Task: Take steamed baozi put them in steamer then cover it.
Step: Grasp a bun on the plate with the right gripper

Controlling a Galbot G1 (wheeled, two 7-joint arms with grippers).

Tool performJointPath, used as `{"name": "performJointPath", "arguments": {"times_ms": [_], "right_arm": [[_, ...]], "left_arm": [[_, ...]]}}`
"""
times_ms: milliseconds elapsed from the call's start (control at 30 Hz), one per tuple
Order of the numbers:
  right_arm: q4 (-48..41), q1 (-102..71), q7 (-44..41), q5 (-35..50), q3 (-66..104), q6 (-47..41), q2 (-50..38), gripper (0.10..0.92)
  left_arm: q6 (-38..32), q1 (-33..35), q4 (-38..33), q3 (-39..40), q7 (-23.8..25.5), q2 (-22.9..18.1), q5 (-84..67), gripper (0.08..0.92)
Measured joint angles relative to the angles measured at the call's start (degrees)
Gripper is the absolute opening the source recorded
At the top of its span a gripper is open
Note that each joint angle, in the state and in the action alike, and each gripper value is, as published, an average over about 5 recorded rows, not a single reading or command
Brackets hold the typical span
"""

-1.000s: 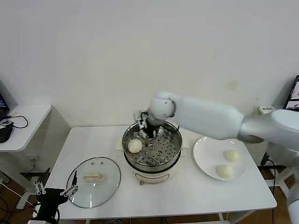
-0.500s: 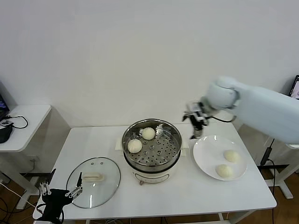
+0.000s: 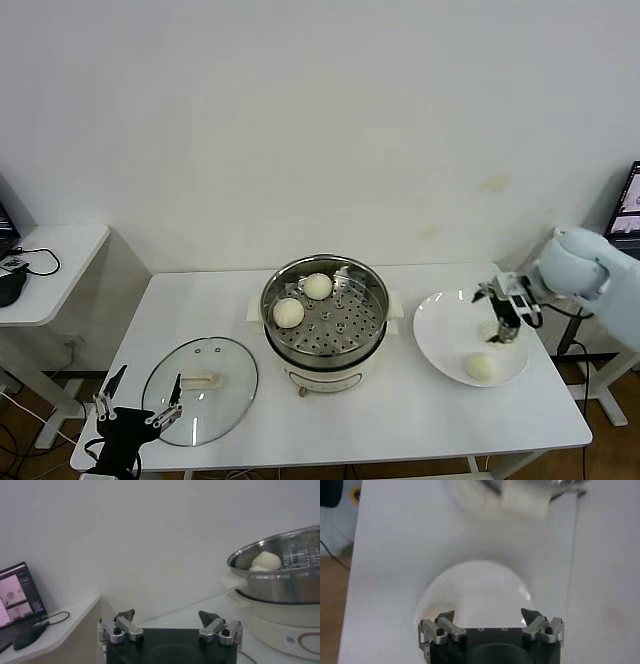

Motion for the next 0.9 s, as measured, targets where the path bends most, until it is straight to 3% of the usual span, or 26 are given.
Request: {"name": "performJointPath", "arguments": {"times_ms": [400, 900], "right_arm": [[-6.5, -12.1, 0.5, -5.7, 7.8, 1.7, 2.4, 0.823], [-11.4, -16.6, 1.4, -6.7, 10.0, 1.5, 7.2, 0.822]], "left_arm": [[0.0, 0.4, 0.6, -0.9, 0.0, -0.5, 0.0, 0.823], [0.0, 0.4, 0.7, -1.2, 0.0, -0.9, 0.2, 0.823]]}}
